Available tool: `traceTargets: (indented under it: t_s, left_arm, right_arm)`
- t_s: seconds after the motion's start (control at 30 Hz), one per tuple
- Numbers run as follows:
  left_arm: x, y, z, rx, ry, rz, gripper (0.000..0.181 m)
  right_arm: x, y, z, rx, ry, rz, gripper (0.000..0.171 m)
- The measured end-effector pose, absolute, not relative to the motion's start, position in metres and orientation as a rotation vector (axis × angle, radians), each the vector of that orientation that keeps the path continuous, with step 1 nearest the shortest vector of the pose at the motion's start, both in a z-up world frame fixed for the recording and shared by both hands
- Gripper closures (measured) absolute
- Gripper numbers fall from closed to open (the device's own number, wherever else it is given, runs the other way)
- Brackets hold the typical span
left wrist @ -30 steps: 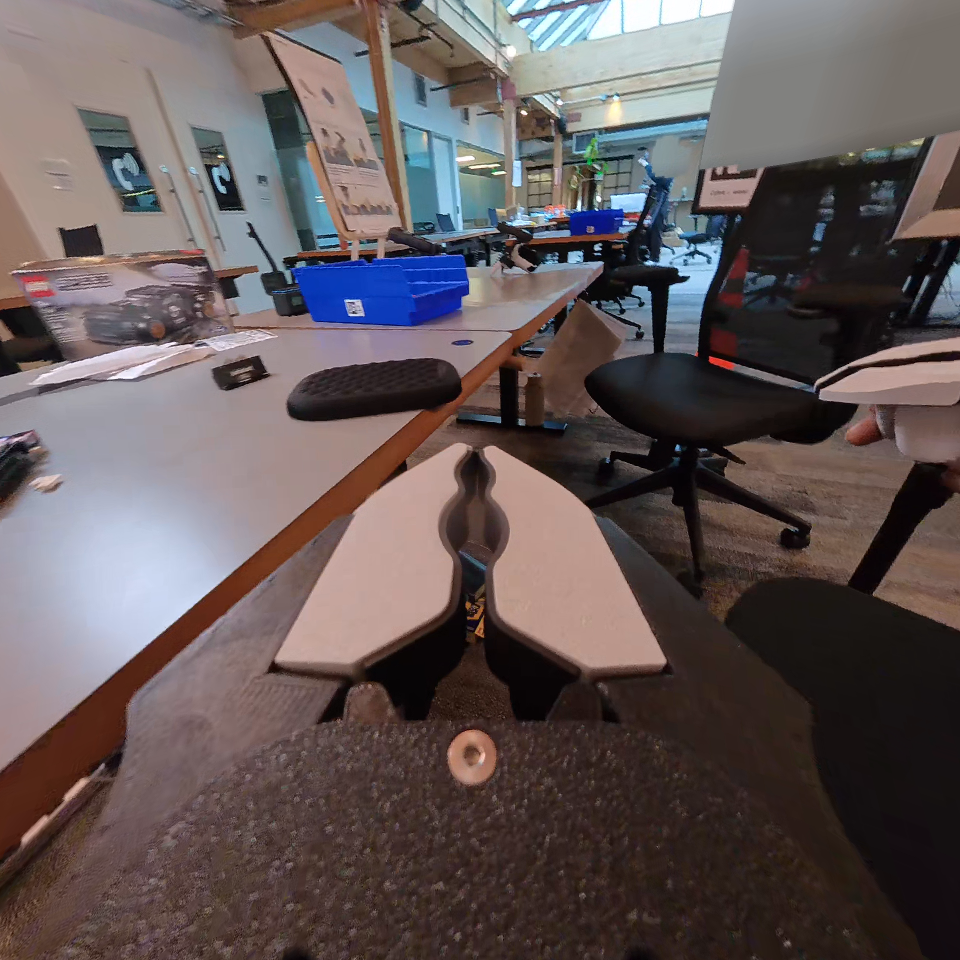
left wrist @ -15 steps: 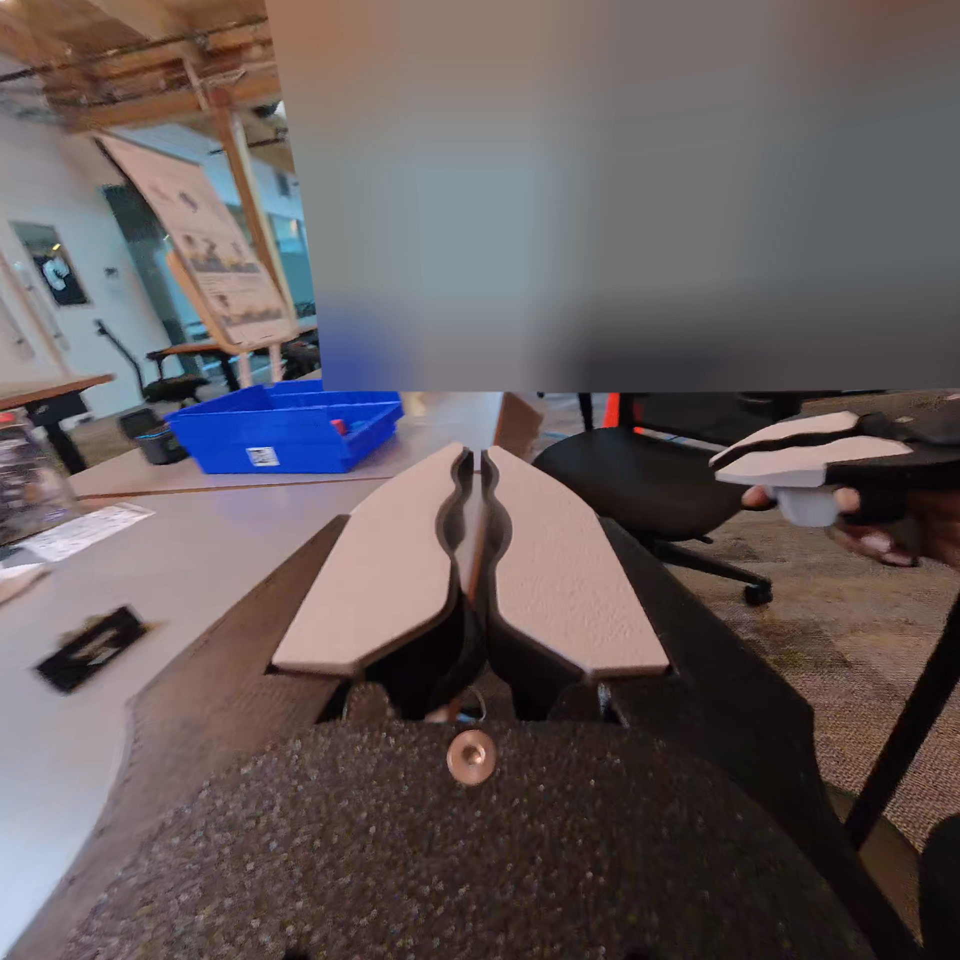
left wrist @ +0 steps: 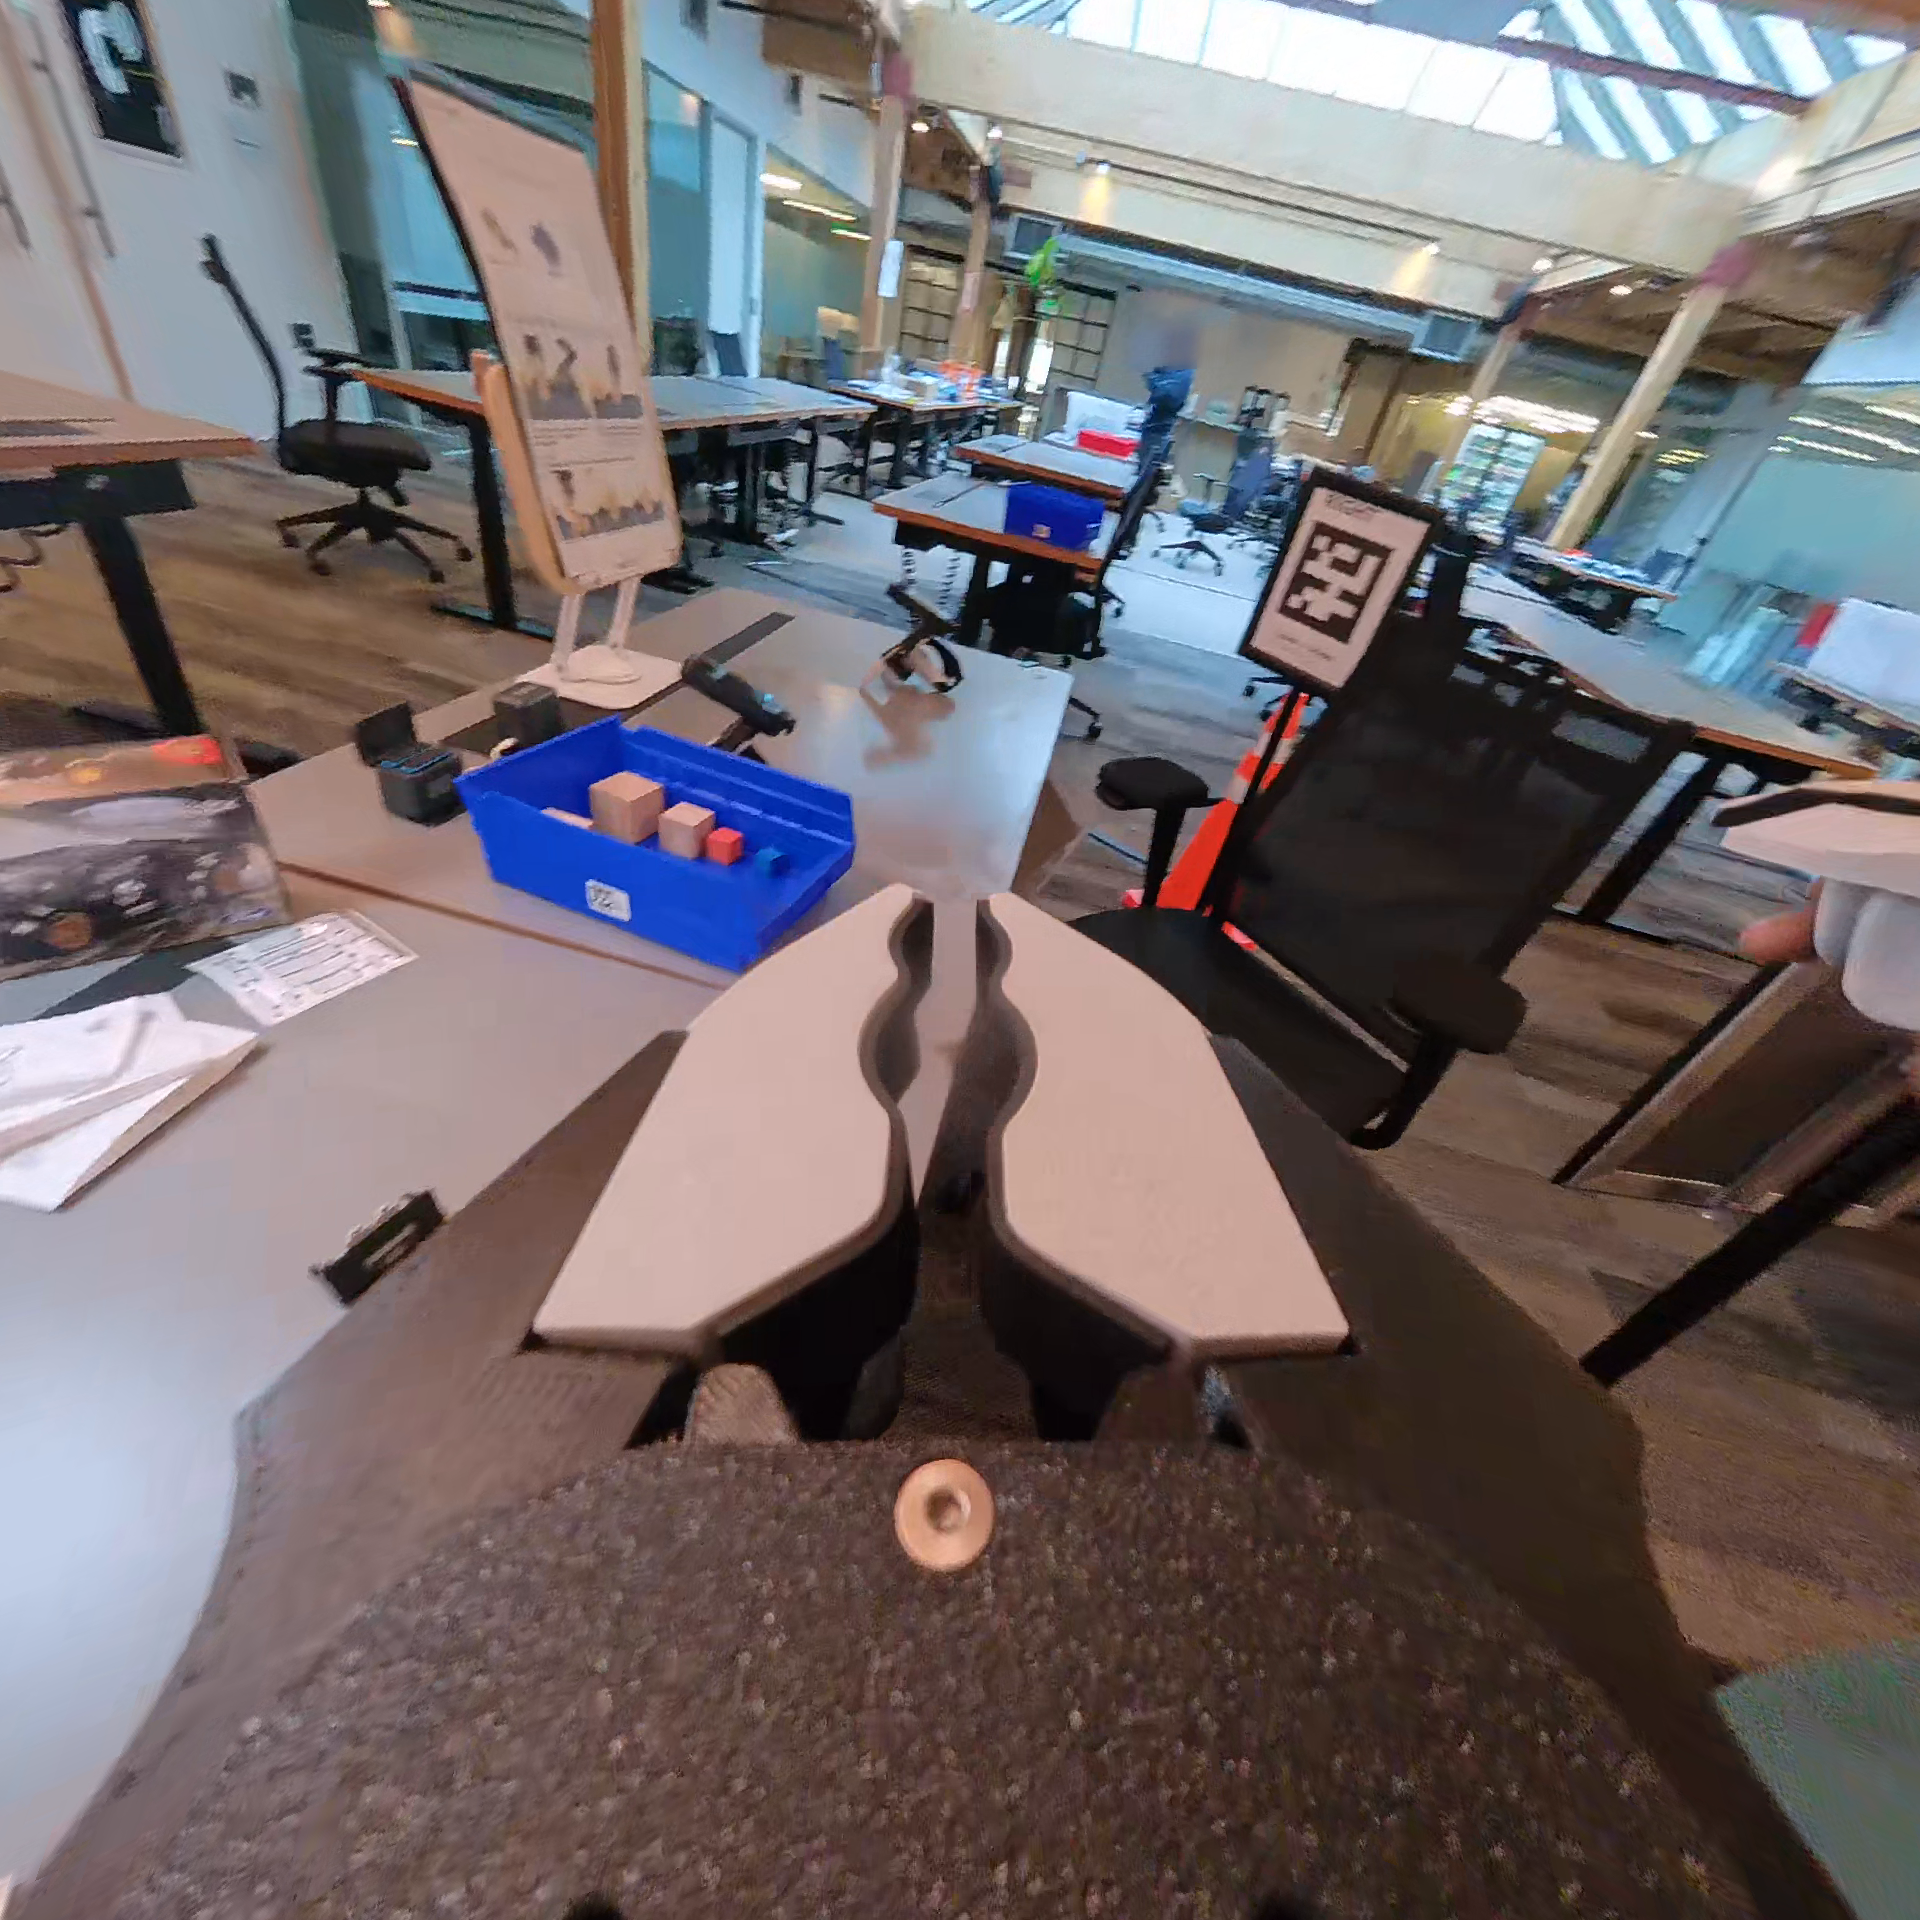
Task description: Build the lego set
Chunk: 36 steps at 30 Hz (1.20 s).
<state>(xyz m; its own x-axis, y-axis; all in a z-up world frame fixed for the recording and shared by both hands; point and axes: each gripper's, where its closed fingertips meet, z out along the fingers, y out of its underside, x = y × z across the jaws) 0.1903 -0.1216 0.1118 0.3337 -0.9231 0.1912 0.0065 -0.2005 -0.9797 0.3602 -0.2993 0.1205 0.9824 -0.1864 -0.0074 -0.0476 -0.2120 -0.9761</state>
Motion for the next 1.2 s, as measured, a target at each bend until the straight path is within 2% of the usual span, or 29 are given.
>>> traceTargets:
  t_s: [0.33,0.57,0.7,0.8,0.97,1.2]
  left_arm:
    - [0.254,-0.118,0.120,-1.488,0.993,-1.315,0.167]
    - [0.257,-0.099,0.099,-1.463,1.024,-1.217,0.165]
    - [0.274,-0.098,0.084,-1.456,1.059,-1.153,0.157]
    - [0.304,-0.115,0.091,-1.437,1.063,-1.200,0.149]
    - [0.368,-0.168,0.141,-1.278,1.127,-1.224,0.143]
    - [0.456,-0.292,0.225,-1.095,1.159,-1.189,0.140]
  right_arm:
    - [0.371,-0.301,0.118,-1.869,0.328,-0.203,0.158]
    - [0.383,-0.272,0.126,-1.897,0.234,-0.226,0.158]
    - [0.396,-0.280,0.142,-1.886,0.196,-0.238,0.157]
    - [0.410,-0.305,0.180,-1.816,0.211,-0.271,0.156]
    - [0.443,-0.371,0.251,-1.678,0.204,-0.365,0.156]
    - [0.498,-0.536,0.318,-1.547,0.140,-0.356,0.149]
